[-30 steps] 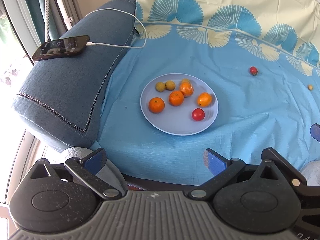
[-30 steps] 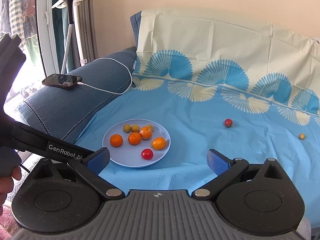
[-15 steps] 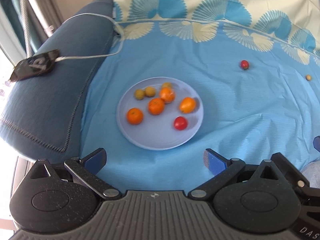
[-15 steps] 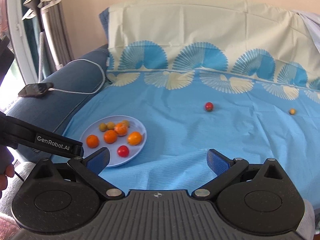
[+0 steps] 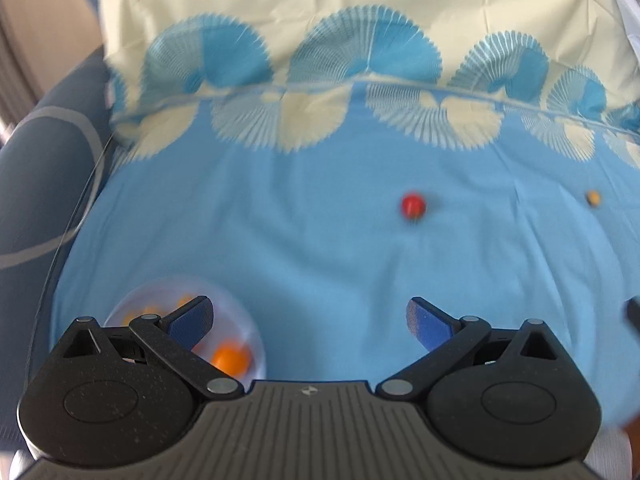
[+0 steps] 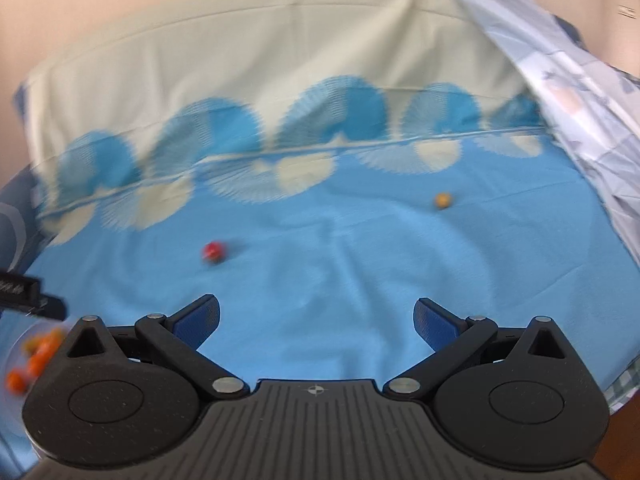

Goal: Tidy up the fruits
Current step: 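Grasp a red tomato with the left tool while the right tool grasps a small longan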

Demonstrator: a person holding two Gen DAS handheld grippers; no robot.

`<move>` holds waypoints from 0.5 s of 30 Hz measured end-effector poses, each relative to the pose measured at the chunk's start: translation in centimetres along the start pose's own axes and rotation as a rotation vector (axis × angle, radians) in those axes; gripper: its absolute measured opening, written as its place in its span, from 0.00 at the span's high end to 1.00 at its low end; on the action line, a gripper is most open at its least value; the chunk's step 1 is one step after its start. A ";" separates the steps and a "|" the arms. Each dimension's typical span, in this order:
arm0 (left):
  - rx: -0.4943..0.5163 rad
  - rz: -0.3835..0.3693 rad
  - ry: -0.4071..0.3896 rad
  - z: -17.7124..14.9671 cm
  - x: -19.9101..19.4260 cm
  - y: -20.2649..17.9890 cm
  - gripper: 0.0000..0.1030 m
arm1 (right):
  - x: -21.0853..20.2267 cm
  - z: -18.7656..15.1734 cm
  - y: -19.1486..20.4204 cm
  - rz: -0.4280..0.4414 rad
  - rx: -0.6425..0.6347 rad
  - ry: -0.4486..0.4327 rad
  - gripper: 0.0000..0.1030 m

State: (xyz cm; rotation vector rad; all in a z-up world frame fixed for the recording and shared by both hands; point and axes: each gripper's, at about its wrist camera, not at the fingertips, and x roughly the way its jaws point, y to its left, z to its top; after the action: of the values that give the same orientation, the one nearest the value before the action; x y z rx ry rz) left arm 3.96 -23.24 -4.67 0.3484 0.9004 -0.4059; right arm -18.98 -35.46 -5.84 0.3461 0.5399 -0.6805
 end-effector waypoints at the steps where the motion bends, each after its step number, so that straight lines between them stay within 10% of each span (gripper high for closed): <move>1: 0.001 0.003 -0.008 1.1 1.5 -0.9 0.00 | 1.7 1.0 -1.4 -0.034 0.015 -0.018 0.01; 15: 0.156 0.025 0.047 6.8 19.3 -10.2 0.00 | 28.9 7.6 -17.4 -0.260 0.146 0.113 0.01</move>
State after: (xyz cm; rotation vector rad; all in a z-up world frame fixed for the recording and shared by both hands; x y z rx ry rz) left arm 14.47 -38.91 -17.59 0.5134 0.9118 -0.4470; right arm -9.18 -66.11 -18.48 0.4576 0.6515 -0.9583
